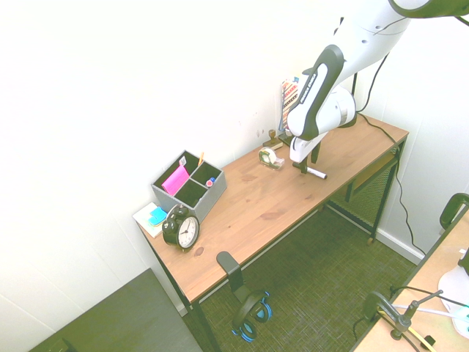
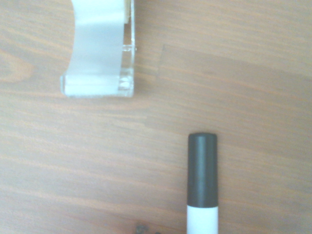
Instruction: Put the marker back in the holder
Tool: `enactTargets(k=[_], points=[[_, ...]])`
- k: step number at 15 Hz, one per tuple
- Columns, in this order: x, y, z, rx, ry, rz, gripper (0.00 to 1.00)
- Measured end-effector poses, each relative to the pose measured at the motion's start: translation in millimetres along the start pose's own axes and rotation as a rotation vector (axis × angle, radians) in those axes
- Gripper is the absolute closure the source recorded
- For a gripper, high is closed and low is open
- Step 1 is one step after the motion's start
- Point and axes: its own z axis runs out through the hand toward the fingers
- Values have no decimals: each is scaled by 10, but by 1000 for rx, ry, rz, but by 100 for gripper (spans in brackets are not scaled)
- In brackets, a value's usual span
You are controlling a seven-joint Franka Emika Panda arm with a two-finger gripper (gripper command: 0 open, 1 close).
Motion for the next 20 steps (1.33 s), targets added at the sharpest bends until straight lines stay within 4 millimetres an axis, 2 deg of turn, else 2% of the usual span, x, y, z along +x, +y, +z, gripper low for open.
enactTargets(k=[9, 12, 13, 15, 17, 19, 20], points=[[-2, 194, 48, -21, -9, -1, 100], [9, 190, -1, -12, -11, 17, 100], [20, 174, -77, -2, -14, 39, 100], [30, 45, -459, 31, -35, 110, 100], [-82, -181, -1050, 42, -97, 197, 100], [-395, -363, -1581, -16, -196, 282, 100], [-640, -484, -1806, -55, -253, 311, 100]])
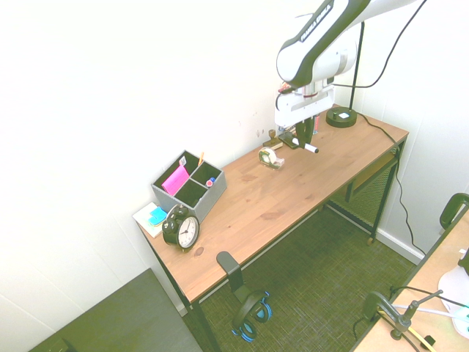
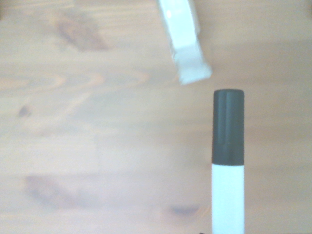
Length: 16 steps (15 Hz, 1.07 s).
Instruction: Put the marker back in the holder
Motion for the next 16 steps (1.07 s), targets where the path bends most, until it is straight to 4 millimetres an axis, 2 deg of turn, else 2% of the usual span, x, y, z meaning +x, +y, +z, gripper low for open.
enactTargets(k=[2, 3, 4, 6, 8, 10, 13, 16], points=[[-693, -159, -233, -79, -106, 45, 100], [-1018, -311, -334, -110, -161, 65, 100], [-1280, -473, -447, -132, -211, 90, 100], [-1576, -787, -553, -164, -315, 145, 100], [-1698, -1152, -500, -178, -403, 209, 100], [-1728, -1532, -437, -169, -456, 253, 100], [-1522, -1976, -306, -156, -491, 302, 100], [-1185, -2337, -12, -146, -500, 337, 100]])
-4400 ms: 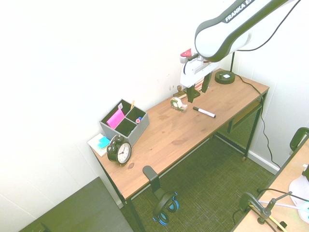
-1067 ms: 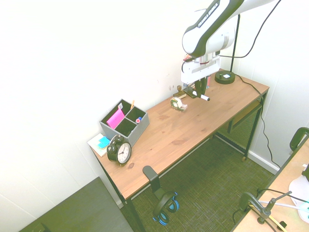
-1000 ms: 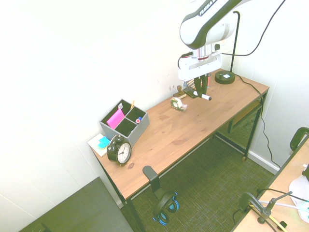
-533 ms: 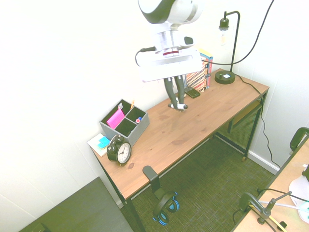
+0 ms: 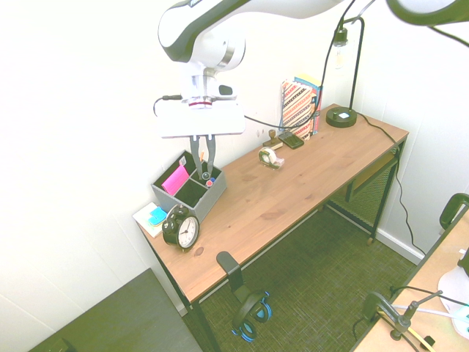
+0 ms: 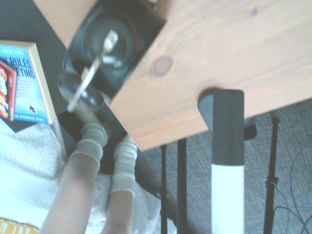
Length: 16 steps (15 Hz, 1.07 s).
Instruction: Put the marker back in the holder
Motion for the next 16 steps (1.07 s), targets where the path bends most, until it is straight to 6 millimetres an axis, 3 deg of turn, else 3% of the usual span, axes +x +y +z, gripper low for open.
enactTargets(k=[3, 6, 16], points=[[229, -420, 102, 21, -46, 13, 100], [380, -678, 126, 47, -85, 22, 100], [699, -968, 270, 74, -105, 86, 100]])
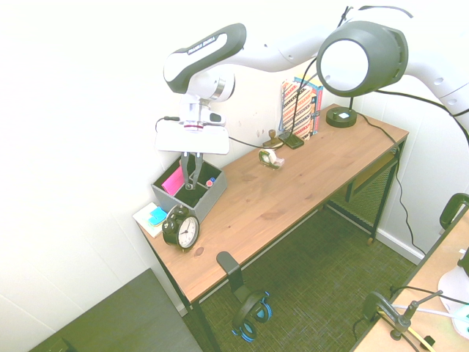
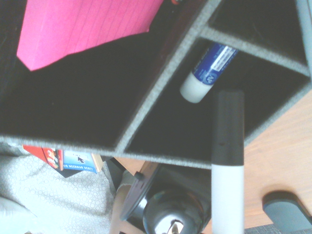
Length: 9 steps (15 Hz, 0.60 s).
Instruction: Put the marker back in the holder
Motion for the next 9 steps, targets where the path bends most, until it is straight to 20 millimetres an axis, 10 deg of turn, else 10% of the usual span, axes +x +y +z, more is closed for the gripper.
enactTargets(k=[6, 7, 9], points=[[43, -50, 67, 5, -2, 14, 100], [47, -57, 89, 2, -3, 15, 0], [60, -67, 147, -7, -7, 16, 0]])
